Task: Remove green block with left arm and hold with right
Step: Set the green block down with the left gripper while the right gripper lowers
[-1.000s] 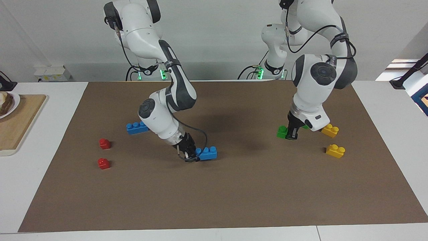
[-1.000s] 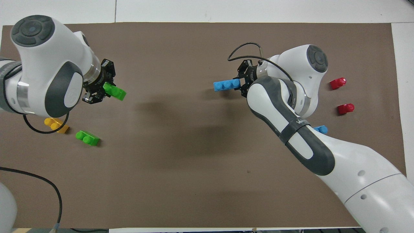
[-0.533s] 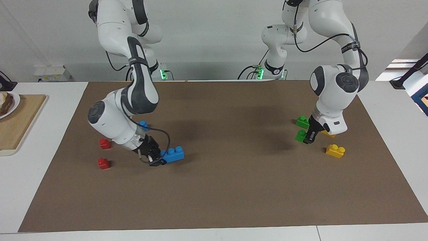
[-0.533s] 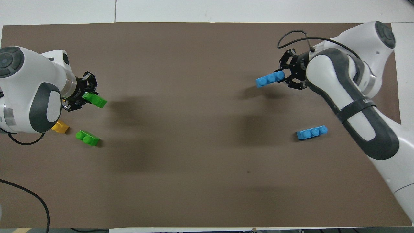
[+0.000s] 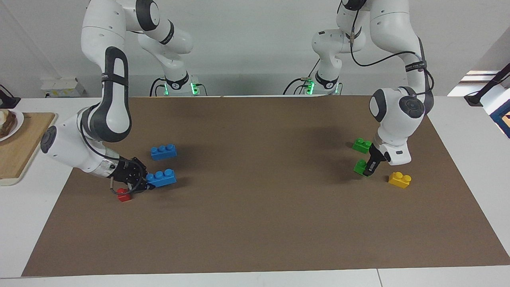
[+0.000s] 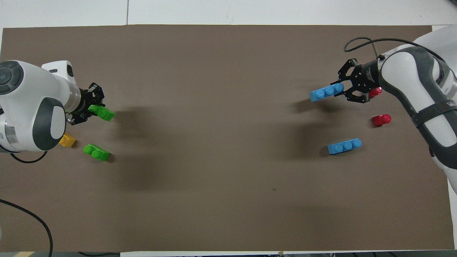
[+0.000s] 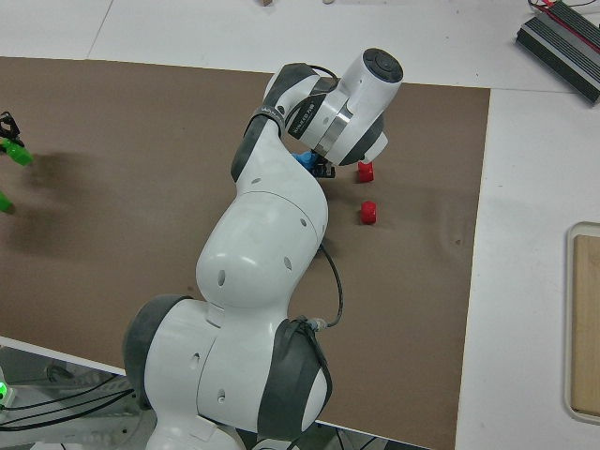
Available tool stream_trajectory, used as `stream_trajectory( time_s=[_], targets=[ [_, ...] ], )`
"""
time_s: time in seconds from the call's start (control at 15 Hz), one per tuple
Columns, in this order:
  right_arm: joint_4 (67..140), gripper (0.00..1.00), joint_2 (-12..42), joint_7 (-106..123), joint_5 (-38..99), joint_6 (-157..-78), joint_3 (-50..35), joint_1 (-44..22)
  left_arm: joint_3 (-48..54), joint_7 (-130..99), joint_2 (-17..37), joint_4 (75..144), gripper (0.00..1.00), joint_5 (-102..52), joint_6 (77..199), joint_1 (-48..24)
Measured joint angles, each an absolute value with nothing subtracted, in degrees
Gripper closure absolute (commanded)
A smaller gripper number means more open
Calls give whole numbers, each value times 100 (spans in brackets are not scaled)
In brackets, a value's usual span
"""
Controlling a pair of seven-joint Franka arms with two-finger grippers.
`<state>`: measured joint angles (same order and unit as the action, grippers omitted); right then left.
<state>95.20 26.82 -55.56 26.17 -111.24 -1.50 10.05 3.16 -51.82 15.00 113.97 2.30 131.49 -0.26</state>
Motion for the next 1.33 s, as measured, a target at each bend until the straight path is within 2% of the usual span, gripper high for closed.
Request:
stream_trajectory(
  time_s=[0.27, 0.6, 0.67, 0.73, 0.8, 0.87, 0.93, 1.07, 1.33],
  targets=[
    [9777, 100, 2666, -5556, 2617, -11163, -149, 1073, 312, -5120, 1671, 11486, 100, 230, 13571, 90],
    [10152, 100, 2662, -5556, 2617, -11575, -149, 1097, 305, -5271, 1657, 11666, 100, 214, 13936, 131],
    [10186, 100, 2662, -5556, 2617, -11604, -149, 1097, 305, -5291, 1657, 11668, 72, 207, 13947, 143],
    [10201, 87, 2661, -5556, 2617, -11615, -149, 1097, 306, -5293, 1657, 11670, 12, 200, 13960, 161],
    [10209, 46, 2661, -5556, 2617, -11630, -149, 1099, 312, -5293, 1658, 11670, 0, 197, 13966, 178],
    [10220, 18, 2661, -5556, 2617, -11647, -148, 1101, 312, -5293, 1664, 11677, 0, 197, 13966, 182],
    [10236, 4, 2661, -5555, 2618, -11687, -148, 1102, 313, -5293, 1675, 11684, 0, 197, 13966, 182],
    [10264, 0, 2661, -5554, 2618, -11769, -149, 1102, 315, -5293, 1674, 11683, 0, 197, 13959, 183],
    [10234, 0, 2587, -5551, 2618, -11786, -149, 1114, 321, -5293, 1586, 11543, 0, 197, 13638, 184]
  ],
)
